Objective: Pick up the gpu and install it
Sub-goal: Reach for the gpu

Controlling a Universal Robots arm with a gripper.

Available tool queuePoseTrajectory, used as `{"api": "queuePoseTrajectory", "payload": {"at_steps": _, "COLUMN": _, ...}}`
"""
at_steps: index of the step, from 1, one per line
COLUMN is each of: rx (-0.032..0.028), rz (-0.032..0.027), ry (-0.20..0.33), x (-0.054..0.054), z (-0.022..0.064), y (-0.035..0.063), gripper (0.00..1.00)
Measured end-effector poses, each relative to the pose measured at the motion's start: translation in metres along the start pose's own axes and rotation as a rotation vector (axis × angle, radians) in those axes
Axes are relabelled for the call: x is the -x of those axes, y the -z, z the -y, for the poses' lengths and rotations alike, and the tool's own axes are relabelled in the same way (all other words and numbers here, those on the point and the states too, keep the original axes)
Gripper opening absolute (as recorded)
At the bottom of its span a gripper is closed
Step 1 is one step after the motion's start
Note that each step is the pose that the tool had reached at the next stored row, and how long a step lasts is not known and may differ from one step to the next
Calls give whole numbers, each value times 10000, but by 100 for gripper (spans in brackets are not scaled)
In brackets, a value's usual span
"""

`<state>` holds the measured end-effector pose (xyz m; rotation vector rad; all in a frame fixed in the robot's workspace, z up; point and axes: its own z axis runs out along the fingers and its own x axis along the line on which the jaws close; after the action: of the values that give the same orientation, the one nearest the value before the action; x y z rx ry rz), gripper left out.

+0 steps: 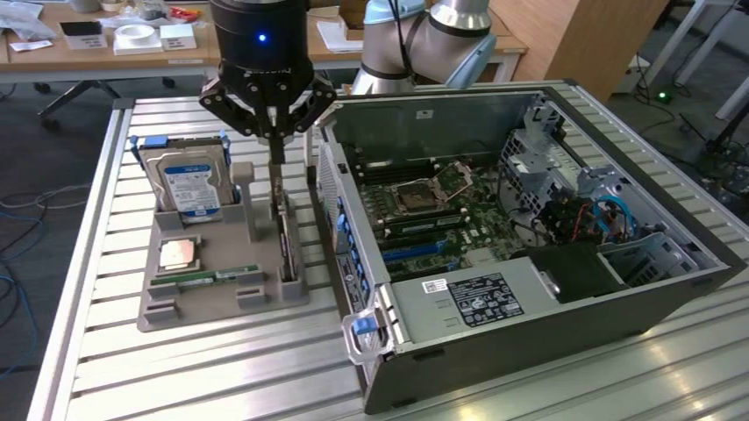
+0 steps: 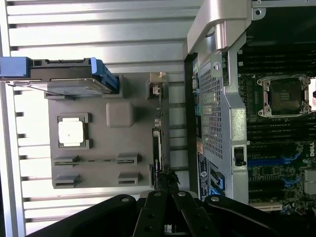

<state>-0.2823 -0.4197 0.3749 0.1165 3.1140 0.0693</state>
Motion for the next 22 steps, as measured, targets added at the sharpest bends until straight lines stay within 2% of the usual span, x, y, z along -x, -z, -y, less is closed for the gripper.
{"api": "queuePoseTrajectory", "payload": {"at_steps": 22, "rx": 0, "rz": 1, "ry": 0, "x": -16, "z": 4, "y": -47, "gripper": 11}}
